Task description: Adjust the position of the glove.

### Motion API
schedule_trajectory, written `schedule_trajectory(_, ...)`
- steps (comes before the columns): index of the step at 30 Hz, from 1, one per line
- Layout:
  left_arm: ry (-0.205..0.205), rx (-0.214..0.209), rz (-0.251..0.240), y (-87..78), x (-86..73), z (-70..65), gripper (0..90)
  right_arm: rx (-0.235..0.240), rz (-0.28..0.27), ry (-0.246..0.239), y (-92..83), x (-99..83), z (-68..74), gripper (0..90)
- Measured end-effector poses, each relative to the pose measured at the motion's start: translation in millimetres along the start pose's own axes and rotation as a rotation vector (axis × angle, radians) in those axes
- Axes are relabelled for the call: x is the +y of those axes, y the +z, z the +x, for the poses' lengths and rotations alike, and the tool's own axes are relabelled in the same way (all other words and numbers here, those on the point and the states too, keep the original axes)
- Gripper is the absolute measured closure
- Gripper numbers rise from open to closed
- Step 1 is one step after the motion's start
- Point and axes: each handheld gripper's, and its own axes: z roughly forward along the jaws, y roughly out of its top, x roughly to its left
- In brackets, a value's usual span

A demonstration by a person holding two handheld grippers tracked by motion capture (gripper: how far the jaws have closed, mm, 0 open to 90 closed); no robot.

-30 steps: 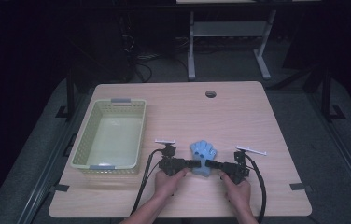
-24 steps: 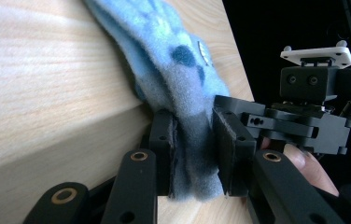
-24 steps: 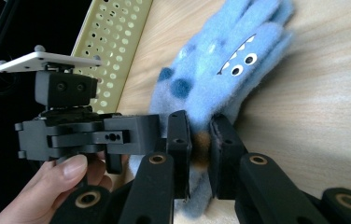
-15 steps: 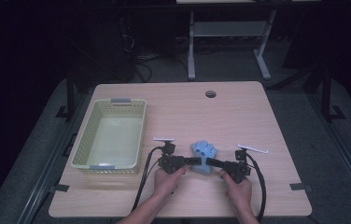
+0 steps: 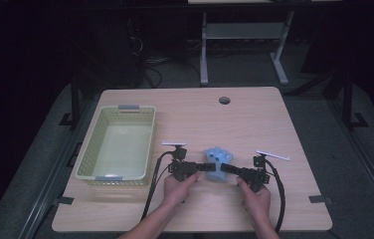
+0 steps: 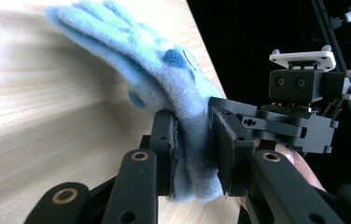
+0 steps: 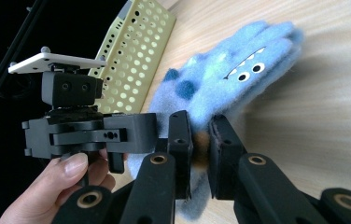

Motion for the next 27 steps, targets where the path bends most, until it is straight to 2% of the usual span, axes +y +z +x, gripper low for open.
schedule_trajectory(8,0.034,-0.004,-0.013,-9.5,8.7,-10.5,70.6,0.005,-0.006,-0.032,-1.9,8.5,14.0,81.1)
schedule_trajectory(15,0.062,-0.002,-0.032,-24.1,18.6,-21.7,70.6,0.018,-0.009,-0.065,-0.2,18.8,30.6,81.0)
schedule_trajectory(27,0.09,-0.004,-0.069,-53.2,32.2,-30.2,70.6,0.029,0.0,-0.126,12.5,34.5,62.4,81.0)
